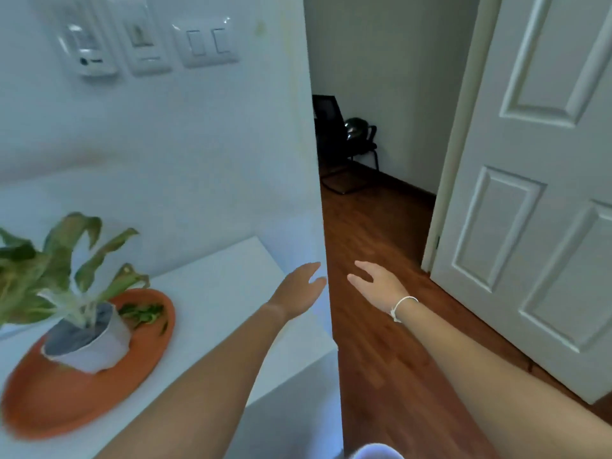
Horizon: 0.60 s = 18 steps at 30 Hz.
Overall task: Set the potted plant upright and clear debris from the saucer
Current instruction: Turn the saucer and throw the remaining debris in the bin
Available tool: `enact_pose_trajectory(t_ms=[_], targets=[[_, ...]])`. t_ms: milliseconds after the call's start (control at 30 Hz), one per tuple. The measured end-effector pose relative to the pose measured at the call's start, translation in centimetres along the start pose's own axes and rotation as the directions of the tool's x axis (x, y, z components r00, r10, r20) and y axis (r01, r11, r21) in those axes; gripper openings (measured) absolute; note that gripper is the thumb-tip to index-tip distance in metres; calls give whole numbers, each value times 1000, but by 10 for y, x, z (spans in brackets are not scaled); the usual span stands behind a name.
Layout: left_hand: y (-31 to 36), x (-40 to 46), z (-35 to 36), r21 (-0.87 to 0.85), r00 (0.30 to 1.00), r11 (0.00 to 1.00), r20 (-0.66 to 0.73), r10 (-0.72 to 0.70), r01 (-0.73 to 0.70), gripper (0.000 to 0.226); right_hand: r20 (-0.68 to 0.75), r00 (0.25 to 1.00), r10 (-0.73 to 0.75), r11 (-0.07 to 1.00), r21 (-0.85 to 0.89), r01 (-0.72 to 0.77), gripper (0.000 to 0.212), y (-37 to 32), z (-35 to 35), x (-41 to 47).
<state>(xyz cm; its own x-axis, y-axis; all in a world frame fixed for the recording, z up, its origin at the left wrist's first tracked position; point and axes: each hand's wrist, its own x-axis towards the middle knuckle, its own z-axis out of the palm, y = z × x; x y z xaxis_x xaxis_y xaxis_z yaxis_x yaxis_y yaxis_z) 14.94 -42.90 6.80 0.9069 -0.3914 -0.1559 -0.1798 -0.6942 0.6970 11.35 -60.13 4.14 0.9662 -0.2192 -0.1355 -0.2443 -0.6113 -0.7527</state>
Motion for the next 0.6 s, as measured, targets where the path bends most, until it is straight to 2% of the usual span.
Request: enact_pose_trajectory(t_ms=[167,333,467,600], targets=[[-74,-66,-45,-2,979,988,-136,-150,151,52,192,968,-161,984,-51,173,60,-52,58,1],[-131,-134,-72,-14,939,966,-229,-256,260,51,318,915,-246,959,-53,277,59,-95,121,-16],[-163,-177,-92,-40,909,955,-298,-292,293,53,381,879,-287,941,-58,333,59,-126,162,-37],[-192,-208,-109,-56,899,954,-322,-296,294,52,393,873,-287,939,-67,338,60,-144,194,-54]])
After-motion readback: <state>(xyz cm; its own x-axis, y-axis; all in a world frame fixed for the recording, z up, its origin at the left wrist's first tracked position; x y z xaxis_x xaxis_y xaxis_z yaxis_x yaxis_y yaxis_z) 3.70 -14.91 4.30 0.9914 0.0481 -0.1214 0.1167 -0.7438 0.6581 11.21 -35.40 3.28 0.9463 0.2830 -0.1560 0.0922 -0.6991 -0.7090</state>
